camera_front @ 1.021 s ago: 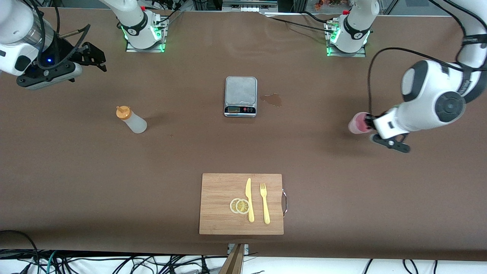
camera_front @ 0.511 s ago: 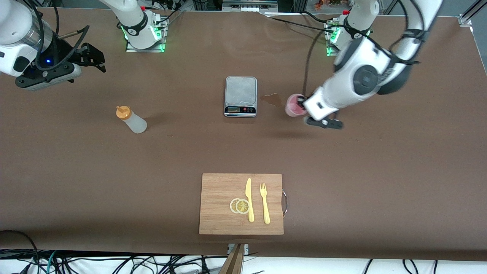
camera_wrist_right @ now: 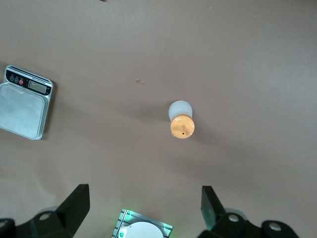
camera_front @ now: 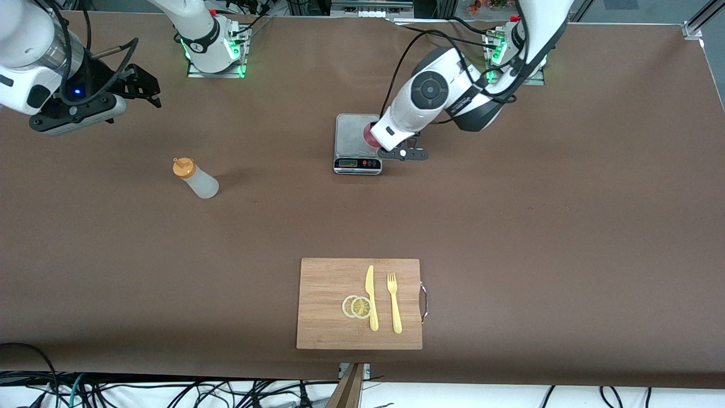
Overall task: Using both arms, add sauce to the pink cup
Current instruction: 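Carry the pink cup with the left gripper onto the scale and release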
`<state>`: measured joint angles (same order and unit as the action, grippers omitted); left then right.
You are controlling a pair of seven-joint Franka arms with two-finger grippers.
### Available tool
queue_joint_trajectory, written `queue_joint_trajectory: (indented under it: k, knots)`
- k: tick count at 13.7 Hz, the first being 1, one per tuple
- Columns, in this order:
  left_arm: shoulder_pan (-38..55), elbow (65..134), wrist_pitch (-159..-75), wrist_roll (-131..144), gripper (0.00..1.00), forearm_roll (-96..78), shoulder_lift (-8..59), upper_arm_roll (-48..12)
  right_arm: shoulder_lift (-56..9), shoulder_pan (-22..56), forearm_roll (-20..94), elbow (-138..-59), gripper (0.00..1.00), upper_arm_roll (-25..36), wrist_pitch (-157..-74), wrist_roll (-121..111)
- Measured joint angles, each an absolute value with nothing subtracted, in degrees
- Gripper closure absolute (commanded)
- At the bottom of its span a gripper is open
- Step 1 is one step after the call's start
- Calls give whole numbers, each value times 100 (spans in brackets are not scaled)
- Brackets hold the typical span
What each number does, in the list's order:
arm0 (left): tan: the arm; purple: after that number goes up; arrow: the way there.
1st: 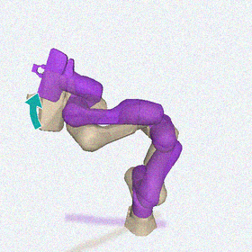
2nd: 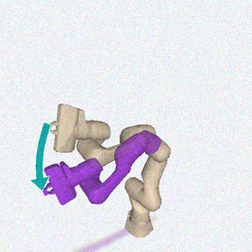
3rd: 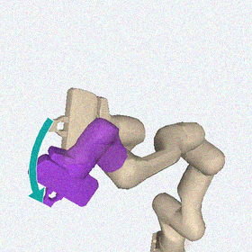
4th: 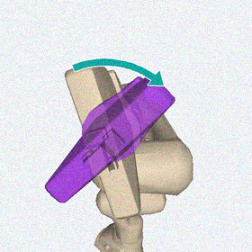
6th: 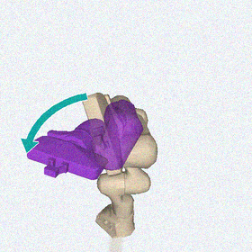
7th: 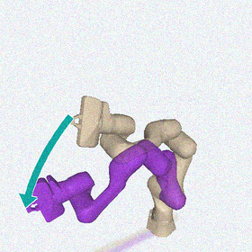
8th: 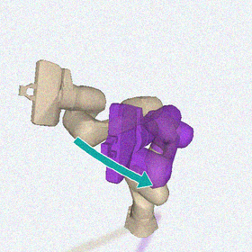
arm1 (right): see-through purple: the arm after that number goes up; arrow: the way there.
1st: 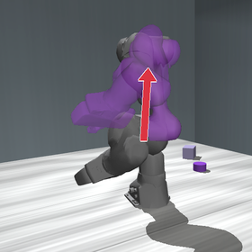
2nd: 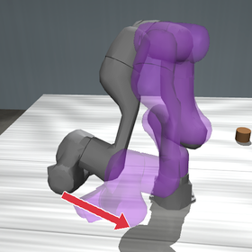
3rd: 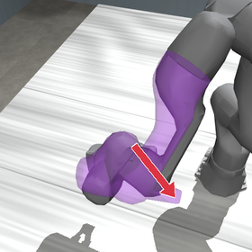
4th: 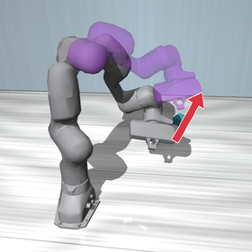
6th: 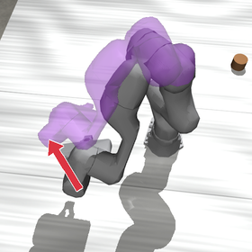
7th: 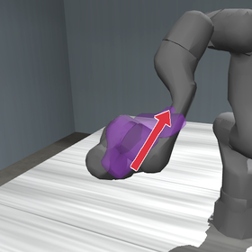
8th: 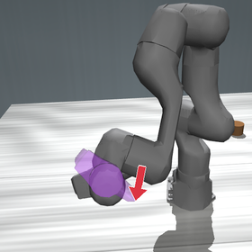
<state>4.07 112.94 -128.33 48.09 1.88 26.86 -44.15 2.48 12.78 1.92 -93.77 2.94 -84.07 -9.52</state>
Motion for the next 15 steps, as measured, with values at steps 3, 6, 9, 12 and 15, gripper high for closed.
queue_joint_trajectory:
  k: [3,6,9,12,15]
  knots:
    - [781,11294,-13150,5415,100,599,3084,-4409,216,1271,201,-9379,0,335,-8407,-957]
    - [855,11262,-13204,5513,1,632,3139,-4412,205,1269,201,-9378,0,367,-8405,-968]
    - [854,11239,-13240,5593,0,633,3136,-4411,205,1260,201,-9379,0,456,-8402,-979]
    - [792,11057,-13081,5612,0,634,2998,-4411,205,1255,201,-9379,0,495,-8391,-997]
    - [540,10520,-11778,5545,0,634,2618,-4418,205,1255,218,-9379,0,498,-8382,-1064]
